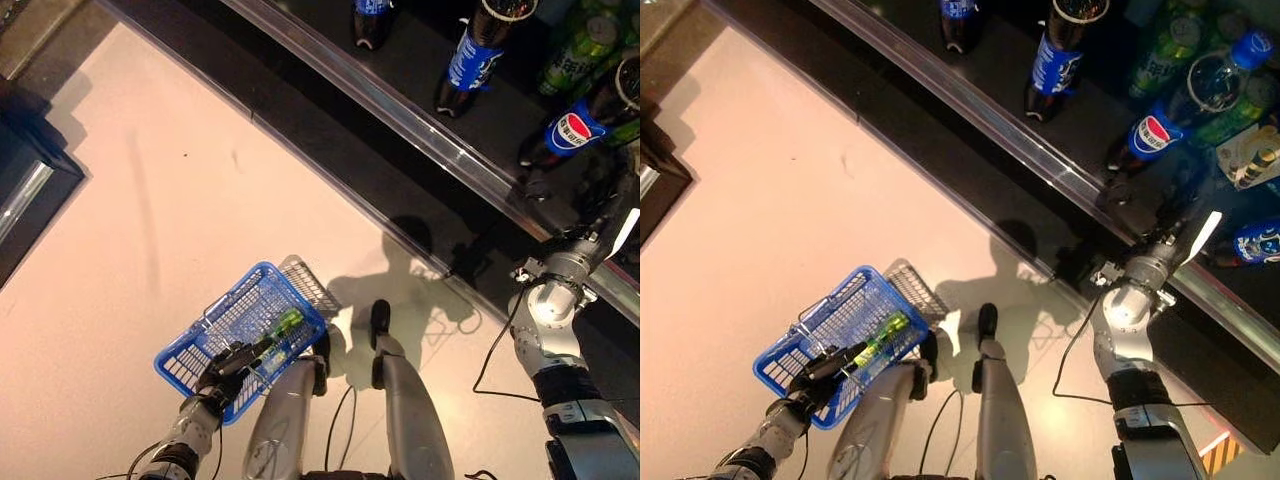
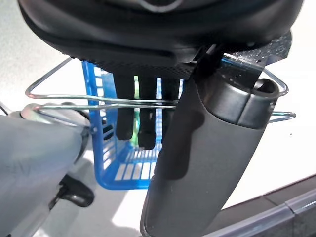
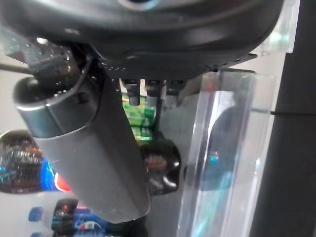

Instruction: Pick up the drink and place into the basket.

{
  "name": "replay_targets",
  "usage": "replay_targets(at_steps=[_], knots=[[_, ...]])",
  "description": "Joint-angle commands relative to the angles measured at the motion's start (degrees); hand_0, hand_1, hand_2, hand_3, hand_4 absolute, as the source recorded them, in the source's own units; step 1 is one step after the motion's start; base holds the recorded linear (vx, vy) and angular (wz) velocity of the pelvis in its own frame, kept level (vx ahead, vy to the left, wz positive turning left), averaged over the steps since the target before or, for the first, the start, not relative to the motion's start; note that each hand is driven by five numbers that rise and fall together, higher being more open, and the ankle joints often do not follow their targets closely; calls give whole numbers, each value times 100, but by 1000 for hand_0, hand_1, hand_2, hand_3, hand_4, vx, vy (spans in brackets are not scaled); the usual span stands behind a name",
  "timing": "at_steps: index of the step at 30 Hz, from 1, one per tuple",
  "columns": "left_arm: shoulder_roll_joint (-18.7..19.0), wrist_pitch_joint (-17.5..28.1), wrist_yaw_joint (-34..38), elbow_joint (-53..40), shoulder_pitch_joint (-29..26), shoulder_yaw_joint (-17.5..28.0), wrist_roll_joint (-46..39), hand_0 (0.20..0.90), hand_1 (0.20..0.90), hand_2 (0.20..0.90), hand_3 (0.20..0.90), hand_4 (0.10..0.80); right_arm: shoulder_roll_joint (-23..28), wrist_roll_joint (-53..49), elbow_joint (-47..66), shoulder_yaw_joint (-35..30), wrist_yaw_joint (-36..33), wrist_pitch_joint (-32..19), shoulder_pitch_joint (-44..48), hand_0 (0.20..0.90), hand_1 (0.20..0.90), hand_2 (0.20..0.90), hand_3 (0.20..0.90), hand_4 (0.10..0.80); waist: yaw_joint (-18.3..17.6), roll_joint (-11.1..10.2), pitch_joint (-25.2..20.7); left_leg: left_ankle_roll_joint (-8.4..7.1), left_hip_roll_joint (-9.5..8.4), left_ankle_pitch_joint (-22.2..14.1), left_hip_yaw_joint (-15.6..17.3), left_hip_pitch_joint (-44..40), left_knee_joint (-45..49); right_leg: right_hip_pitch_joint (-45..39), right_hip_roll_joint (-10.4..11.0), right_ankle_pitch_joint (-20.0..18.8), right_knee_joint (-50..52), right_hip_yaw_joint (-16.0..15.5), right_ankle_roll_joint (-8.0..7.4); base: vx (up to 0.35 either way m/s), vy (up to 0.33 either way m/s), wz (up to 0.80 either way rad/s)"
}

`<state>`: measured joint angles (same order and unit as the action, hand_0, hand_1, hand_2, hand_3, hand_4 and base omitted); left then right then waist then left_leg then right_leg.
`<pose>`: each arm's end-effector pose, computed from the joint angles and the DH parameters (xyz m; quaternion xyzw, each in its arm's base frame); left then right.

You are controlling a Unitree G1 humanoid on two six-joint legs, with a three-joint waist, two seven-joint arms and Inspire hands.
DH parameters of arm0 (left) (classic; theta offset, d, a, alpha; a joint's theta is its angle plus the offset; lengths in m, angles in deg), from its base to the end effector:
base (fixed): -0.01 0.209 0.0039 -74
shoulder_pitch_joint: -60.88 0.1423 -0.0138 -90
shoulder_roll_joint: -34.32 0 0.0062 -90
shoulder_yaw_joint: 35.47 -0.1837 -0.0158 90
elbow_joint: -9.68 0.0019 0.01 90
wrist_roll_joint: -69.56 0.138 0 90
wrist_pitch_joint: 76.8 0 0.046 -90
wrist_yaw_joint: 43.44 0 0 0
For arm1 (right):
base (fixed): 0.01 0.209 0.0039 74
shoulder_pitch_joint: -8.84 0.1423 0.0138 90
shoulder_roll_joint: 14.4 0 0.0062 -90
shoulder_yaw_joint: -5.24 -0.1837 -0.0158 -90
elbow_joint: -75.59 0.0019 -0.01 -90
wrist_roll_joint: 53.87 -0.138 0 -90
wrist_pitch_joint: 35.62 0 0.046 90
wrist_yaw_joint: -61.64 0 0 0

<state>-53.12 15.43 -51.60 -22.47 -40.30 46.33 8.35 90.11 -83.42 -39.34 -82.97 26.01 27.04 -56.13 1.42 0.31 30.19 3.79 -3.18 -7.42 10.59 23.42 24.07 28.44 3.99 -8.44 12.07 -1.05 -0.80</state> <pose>0.1767 0.2375 -0.0670 -0.3153 0.3001 0.1542 0.8870 0.2762 -0.2515 0.1217 0.0653 -0.2415 -0.3291 0.9105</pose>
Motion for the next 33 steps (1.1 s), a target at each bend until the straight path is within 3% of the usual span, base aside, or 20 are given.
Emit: replay_targets(at_steps=[1, 18, 33], knots=[[-5, 142, -220, -262, 660, -2, -20, 300, 300, 300, 200, 100, 612, 115, 1117, -482, 139, -648, 294, 900, 900, 900, 900, 800, -44, 184, -39, -222, -148, 225, -977, 285, -155, -379, -446, 1422, 872, -383, 115, 20, 38, -3], [-52, 10, -204, -295, 763, 77, 70, 300, 300, 300, 200, 100, 917, 270, 1557, -550, 619, 60, 545, 900, 900, 900, 900, 800, -44, 198, -39, -201, -184, 216, -909, 280, -41, -297, -367, 1456, 1097, -356, 134, 7, 11, 0], [31, -93, -100, -283, 629, -102, -2, 300, 300, 300, 200, 100, 1442, -99, 587, -339, 573, 342, 1376, 900, 900, 900, 900, 800, 101, 228, -39, -164, -205, 218, -975, 458, 71, -65, -384, 1527, 1391, -417, 160, 6, 1, 0]])
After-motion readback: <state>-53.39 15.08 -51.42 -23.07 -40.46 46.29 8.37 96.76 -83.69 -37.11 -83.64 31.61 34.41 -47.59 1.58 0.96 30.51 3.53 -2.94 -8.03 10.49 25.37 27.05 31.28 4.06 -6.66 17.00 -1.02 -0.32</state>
